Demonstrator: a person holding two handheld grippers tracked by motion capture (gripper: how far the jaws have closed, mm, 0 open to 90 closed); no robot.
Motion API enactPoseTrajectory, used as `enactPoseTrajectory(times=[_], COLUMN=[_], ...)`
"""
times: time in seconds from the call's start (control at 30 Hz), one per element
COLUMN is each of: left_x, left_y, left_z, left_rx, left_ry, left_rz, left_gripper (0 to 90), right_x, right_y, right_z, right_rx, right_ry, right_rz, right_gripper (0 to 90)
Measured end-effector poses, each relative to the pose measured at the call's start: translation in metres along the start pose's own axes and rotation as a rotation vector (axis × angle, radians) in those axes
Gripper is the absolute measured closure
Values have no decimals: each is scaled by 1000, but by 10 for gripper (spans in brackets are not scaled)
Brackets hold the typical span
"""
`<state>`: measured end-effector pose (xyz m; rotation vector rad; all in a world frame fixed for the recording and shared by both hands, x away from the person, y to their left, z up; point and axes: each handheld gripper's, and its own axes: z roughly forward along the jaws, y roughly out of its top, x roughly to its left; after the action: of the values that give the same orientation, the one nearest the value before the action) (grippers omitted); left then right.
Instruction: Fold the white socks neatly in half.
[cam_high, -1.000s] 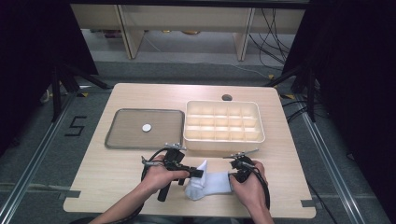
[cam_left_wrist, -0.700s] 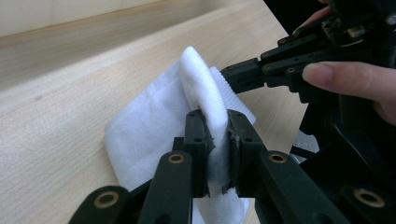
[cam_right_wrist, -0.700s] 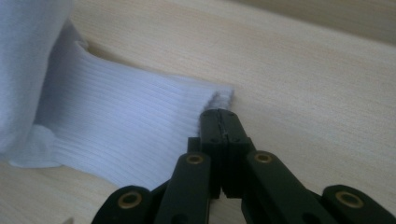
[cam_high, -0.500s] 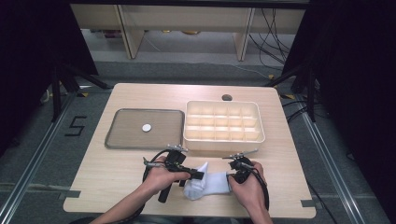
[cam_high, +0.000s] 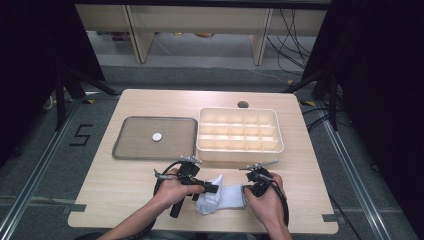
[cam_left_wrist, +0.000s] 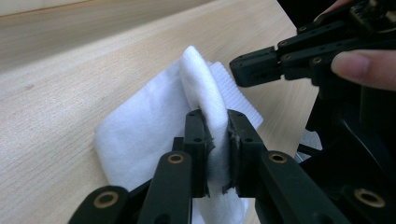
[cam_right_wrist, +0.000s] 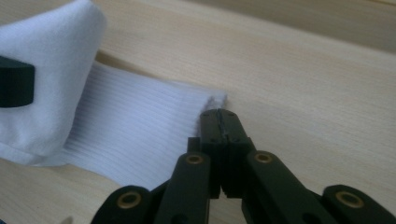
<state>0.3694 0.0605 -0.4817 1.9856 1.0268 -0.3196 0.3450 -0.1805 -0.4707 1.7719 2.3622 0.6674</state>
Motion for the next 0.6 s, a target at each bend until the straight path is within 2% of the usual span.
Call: enactPoseTrajectory(times=[0.03,0.07,0.13,0.2,0.3,0.33,0.4,0.5,0.53,0.57,0.6], left_x=[0,0,0,0,0,0,0,0,2,2,1], left_y=[0,0,0,0,-1,0,0,0,-1,-2,-2], left_z=[0,1,1,1,2,1,1,1,3,4,4], left_rx=[-5,-13,-10,-8,-21,-2,-1,0,-16,-16,-8], left_ry=[-4,-7,-3,-2,-4,8,9,18,-12,-9,9], left_rz=[2,-1,6,8,4,4,5,5,1,-1,2], left_gripper=[793,794,794,794,792,792,792,791,790,789,788], right_x=[0,1,-1,0,2,3,5,5,4,5,5], right_y=[0,-1,-3,-4,-5,-5,-4,-5,-5,-6,-6], right_z=[-1,-2,-2,0,3,5,5,6,7,6,7], right_rx=[-4,-16,-16,-6,-3,4,11,14,14,5,10], right_ry=[-3,14,16,-4,13,22,12,0,0,12,5], right_rz=[11,10,-30,-23,-23,-36,-7,-14,-27,-31,-35], right_gripper=[900,900,900,900,900,900,900,900,900,900,900])
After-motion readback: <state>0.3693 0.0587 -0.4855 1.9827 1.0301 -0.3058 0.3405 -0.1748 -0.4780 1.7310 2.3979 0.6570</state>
